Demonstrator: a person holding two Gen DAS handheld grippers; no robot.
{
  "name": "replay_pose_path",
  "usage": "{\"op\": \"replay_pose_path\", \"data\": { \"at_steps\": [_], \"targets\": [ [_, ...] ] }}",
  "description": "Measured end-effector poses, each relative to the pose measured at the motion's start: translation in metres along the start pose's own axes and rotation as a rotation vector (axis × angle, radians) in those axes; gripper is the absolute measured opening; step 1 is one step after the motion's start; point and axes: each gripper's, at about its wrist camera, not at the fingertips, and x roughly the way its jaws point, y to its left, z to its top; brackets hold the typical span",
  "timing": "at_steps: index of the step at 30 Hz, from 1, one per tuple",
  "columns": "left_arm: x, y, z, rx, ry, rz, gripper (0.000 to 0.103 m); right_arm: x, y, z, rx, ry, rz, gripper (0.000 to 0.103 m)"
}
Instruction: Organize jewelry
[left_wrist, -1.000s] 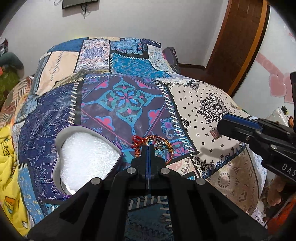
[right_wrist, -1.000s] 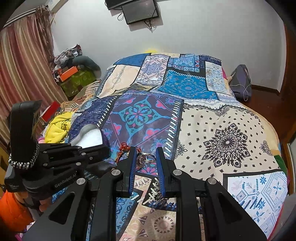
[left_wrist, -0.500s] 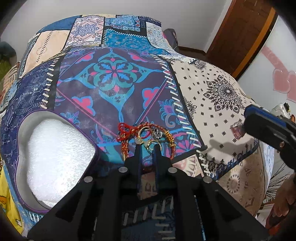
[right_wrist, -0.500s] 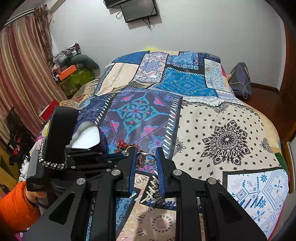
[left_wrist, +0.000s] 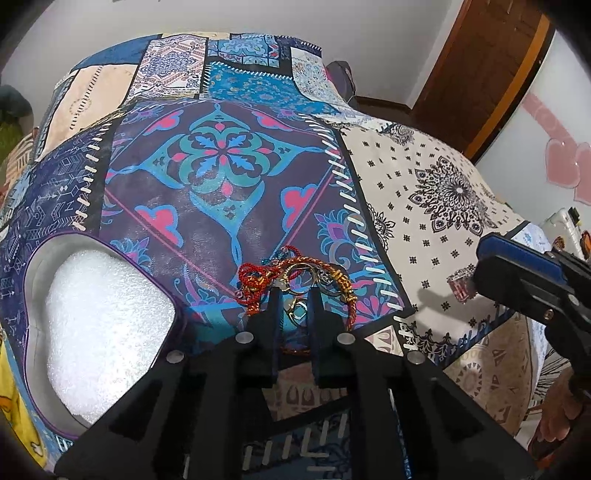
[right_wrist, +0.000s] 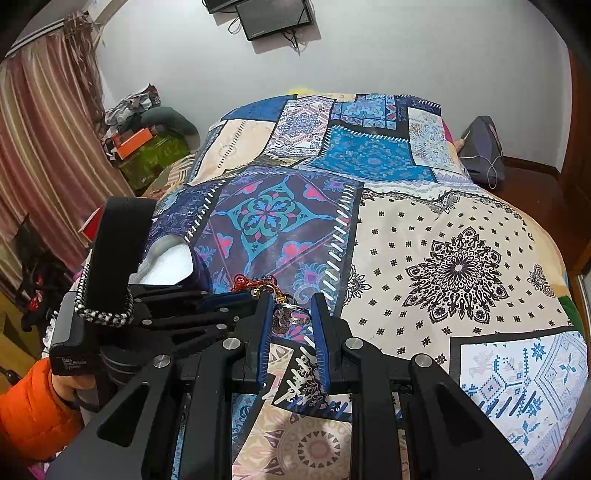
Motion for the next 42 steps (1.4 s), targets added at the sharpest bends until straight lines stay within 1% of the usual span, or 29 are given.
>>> {"op": "replay_pose_path", "data": {
  "at_steps": [6,13,19,27,33,42],
  "targets": [
    [-0.019,0.0,-0.001,0.011,-0.042,0.007,0.006,-0.003,0.001,0.001,-0.003,-0.004,-0.002,0.019],
    [-0.05,0.001,-0.003,0.022,-0.101,0.014,0.006,-0.006,0.012,0.007,-0.018,-0.017,0.006,0.019],
    [-0.077,0.012,-0.005,0.01,-0.155,0.035,0.006,-0.006,0.029,0.014,-0.046,-0.031,0.021,0.019],
    [-0.103,0.035,-0.01,-0.013,-0.206,0.06,0.006,0.0,0.056,0.023,-0.079,-0.045,0.046,0.019],
    [-0.116,0.053,-0.015,-0.024,-0.234,0.083,0.006,0.01,0.078,0.028,-0.104,-0.043,0.068,0.019],
    [-0.114,0.076,-0.022,-0.053,-0.223,0.086,0.006,0.03,0.098,0.032,-0.13,-0.024,0.092,0.019]
  ]
}}
